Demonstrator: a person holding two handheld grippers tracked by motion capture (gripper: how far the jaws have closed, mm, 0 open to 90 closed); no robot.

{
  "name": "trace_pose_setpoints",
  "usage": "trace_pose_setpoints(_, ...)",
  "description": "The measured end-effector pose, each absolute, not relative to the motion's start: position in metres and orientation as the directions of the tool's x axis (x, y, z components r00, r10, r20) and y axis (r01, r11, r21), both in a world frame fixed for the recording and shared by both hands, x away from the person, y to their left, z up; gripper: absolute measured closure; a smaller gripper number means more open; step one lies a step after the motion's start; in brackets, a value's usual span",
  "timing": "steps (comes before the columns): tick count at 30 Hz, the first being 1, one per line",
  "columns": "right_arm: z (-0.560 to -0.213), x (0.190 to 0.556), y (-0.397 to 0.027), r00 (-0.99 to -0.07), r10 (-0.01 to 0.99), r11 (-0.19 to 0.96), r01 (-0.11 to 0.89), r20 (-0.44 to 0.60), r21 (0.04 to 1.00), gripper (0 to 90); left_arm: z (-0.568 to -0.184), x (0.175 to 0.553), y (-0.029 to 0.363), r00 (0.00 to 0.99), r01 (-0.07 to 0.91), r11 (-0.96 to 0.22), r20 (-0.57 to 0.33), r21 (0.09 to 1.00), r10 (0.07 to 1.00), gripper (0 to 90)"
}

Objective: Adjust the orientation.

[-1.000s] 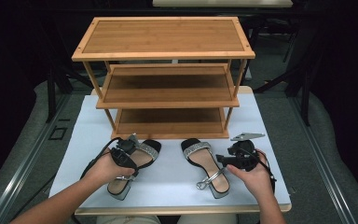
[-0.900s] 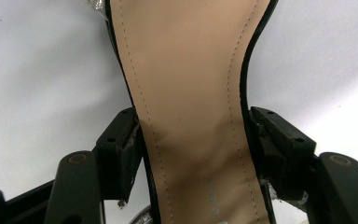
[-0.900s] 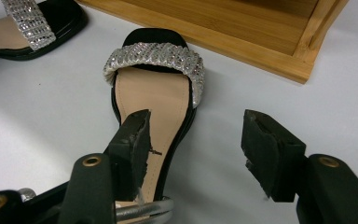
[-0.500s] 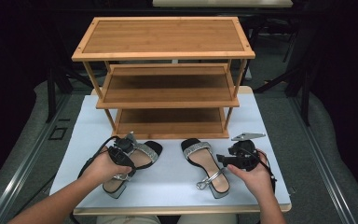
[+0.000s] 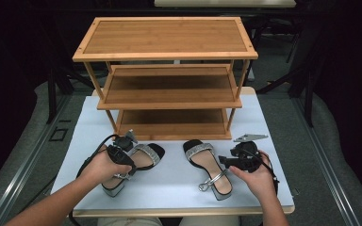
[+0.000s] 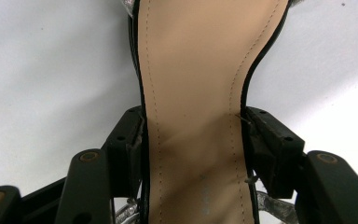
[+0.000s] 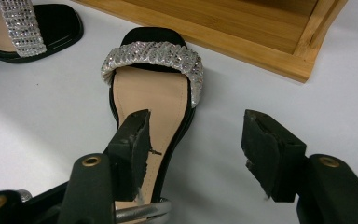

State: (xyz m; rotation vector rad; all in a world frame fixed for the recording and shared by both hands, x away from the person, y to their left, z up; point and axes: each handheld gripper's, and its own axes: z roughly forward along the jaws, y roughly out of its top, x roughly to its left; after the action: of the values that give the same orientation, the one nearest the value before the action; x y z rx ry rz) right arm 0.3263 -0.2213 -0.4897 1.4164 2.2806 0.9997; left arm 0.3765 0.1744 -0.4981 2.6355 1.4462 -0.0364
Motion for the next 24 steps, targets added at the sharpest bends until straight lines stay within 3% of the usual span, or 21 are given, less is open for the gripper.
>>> trace_pose_setpoints(12, -0.491, 0.327, -0.222, -0.48, 0.868, 0.278, 0.68, 0.126, 0.679, 41.6, -0.482, 0.39, 0.178, 0.506, 0.858, -0.485, -0.117, 0.168, 0.855, 43.1)
trace_pose_setpoints(24, -0.494, 0.329, -0.224, -0.477, 0.869, 0.274, 0.687, 0.133, 0.673, 41.7, -0.495, 0.42, 0.165, 0.436, 0.89, -0.41, -0.109, 0.198, 0.894, 43.1)
